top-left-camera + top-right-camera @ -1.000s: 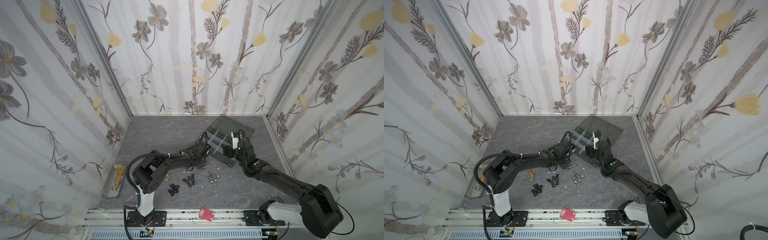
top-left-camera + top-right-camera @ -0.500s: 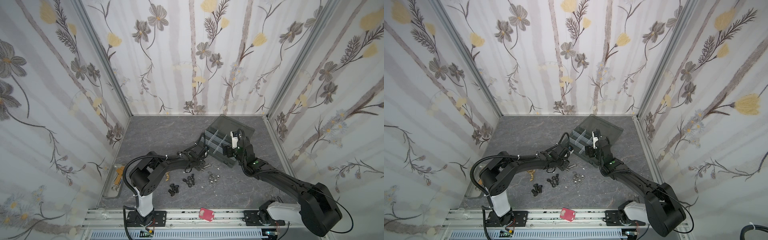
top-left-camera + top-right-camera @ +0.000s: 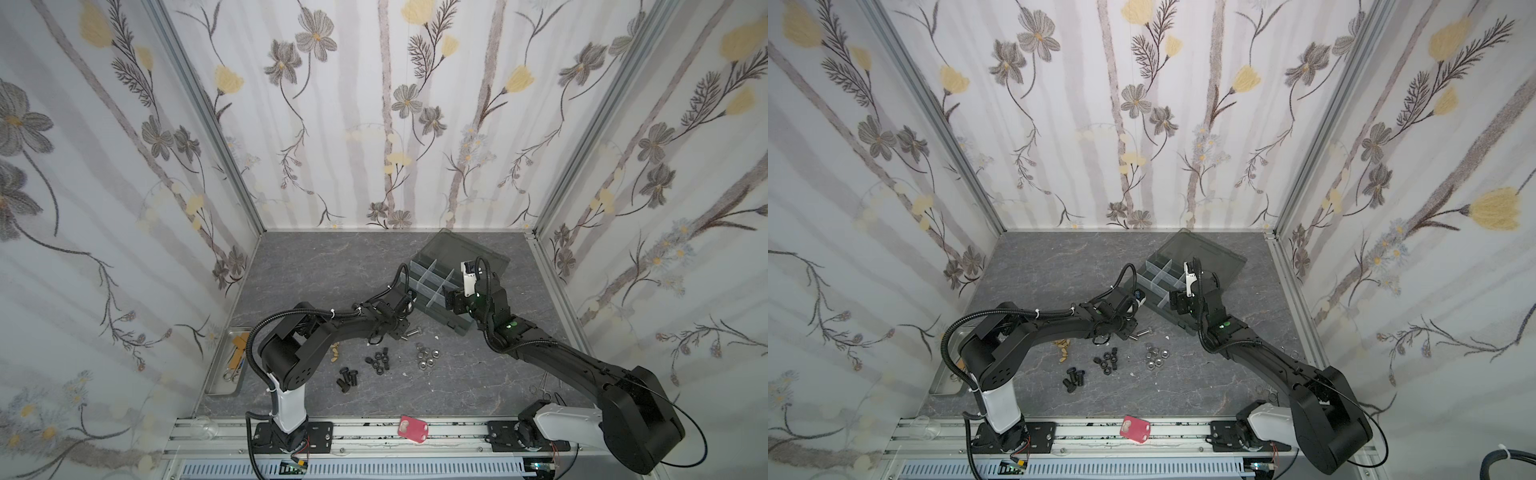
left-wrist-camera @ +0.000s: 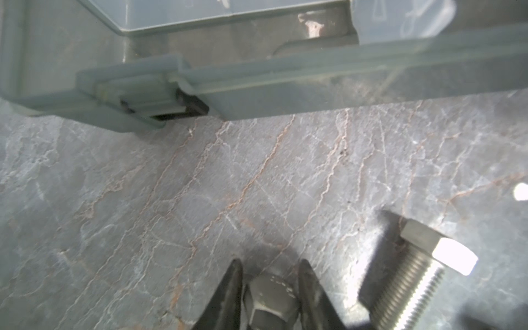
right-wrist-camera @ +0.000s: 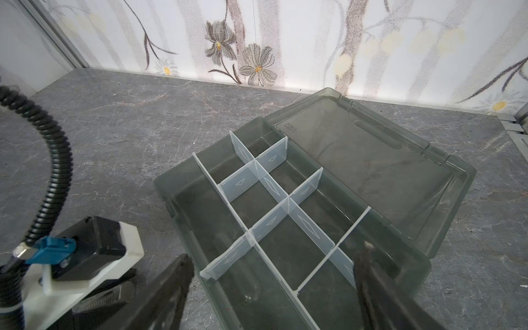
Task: Sort the screws and nuts into containers
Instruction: Pick up the screw at the center of the table.
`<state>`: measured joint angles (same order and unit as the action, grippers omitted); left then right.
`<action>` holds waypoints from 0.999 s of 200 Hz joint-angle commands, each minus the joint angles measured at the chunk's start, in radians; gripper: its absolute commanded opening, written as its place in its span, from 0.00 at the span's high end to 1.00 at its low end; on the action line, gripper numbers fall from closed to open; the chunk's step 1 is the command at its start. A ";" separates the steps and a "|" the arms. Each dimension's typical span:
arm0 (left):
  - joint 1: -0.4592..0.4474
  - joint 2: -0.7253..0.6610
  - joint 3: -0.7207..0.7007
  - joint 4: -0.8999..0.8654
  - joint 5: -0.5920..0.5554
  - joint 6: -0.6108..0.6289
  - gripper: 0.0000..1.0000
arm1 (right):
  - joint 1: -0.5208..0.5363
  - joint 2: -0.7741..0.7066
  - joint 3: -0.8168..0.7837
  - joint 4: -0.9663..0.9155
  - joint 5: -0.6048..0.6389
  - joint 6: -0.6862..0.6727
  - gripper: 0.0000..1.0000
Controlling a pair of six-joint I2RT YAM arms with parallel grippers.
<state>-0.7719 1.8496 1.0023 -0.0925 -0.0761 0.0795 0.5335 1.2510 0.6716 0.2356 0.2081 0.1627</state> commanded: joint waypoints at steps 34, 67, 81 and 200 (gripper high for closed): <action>0.006 -0.003 -0.014 -0.159 -0.034 0.017 0.75 | -0.001 -0.004 0.012 0.033 0.003 -0.012 0.12; 0.008 -0.013 0.007 -0.159 -0.036 0.024 0.83 | 0.000 -0.002 0.015 0.040 0.013 -0.019 0.11; 0.011 -0.022 0.021 -0.158 -0.043 0.024 0.88 | -0.001 -0.005 0.016 0.045 0.014 -0.017 0.11; 0.091 0.083 0.534 -0.080 0.098 0.084 0.92 | -0.013 -0.078 -0.016 0.136 0.047 -0.005 0.10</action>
<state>-0.6815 1.8565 1.4624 -0.1986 -0.0322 0.1188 0.5224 1.1793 0.6624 0.3202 0.2413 0.1558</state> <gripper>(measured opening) 0.238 0.896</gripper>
